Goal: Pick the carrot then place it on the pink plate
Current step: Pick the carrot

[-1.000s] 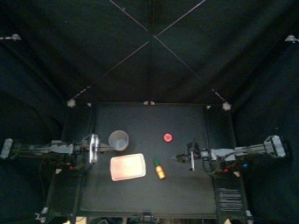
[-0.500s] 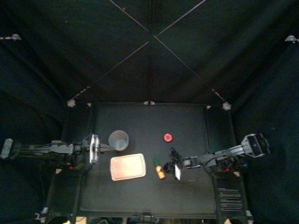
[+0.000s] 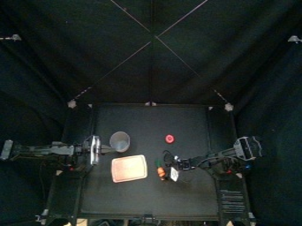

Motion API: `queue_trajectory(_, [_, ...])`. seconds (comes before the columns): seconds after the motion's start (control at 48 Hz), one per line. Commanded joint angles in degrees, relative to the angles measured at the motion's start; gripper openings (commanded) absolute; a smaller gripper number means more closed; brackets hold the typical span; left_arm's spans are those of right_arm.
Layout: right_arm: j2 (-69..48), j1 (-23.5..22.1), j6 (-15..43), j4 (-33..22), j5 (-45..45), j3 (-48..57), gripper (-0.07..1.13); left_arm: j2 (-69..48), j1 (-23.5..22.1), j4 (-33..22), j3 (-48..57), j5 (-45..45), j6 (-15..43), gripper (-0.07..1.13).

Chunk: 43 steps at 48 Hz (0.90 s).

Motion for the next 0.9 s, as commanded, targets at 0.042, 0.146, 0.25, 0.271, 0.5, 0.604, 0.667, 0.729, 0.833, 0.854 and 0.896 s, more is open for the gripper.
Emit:
queue_trajectory(0.042, [0.6,-0.5,0.1,1.5,2.1,-1.6,1.05,0.0,-0.1,0.1,-1.1,-0.3,0.0,-0.02])
queue_trajectory(0.146, [3.1,-0.5,0.0,1.9,3.0,-3.3,1.05,0.0,-0.1,0.1,-1.1,-0.3,0.0,-0.02])
queue_trajectory(0.25, [5.4,-0.4,-0.1,1.8,4.2,-5.6,1.05,0.0,-0.1,0.1,-1.1,-0.3,0.0,-0.02])
queue_trajectory(0.271, [5.9,-0.4,-0.1,1.8,4.5,-6.1,1.05,-0.1,-0.2,0.2,-1.1,-0.2,0.0,-0.02])
queue_trajectory(0.5, [9.6,-0.2,-0.1,1.7,9.8,-10.4,1.05,0.0,-0.2,0.2,-1.2,-0.3,0.0,-0.02])
queue_trajectory(0.604, [10.7,-0.2,-0.1,1.6,10.3,-11.4,1.05,0.0,-0.2,0.2,-1.2,-0.3,0.0,-0.02])
queue_trajectory(0.667, [11.6,-0.2,-0.1,1.6,10.4,-12.0,1.05,0.0,-0.2,0.2,-1.2,-0.2,0.0,-0.02])
queue_trajectory(0.729, [12.4,-0.1,-0.1,1.7,10.5,-12.4,1.04,0.0,-0.2,0.2,-1.2,-0.3,0.0,-0.02])
queue_trajectory(0.833, [13.6,-0.1,-0.1,1.7,10.6,-13.1,1.04,0.0,-0.2,0.2,-1.2,-0.2,0.0,-0.02])
queue_trajectory(0.854, [13.8,0.0,-0.1,1.7,10.6,-13.2,1.04,0.0,-0.2,0.2,-1.2,-0.2,0.0,-0.02])
queue_trajectory(0.896, [14.2,0.1,-0.1,1.6,10.7,-13.6,1.04,0.0,-0.2,0.2,-1.2,-0.3,0.0,-0.02])
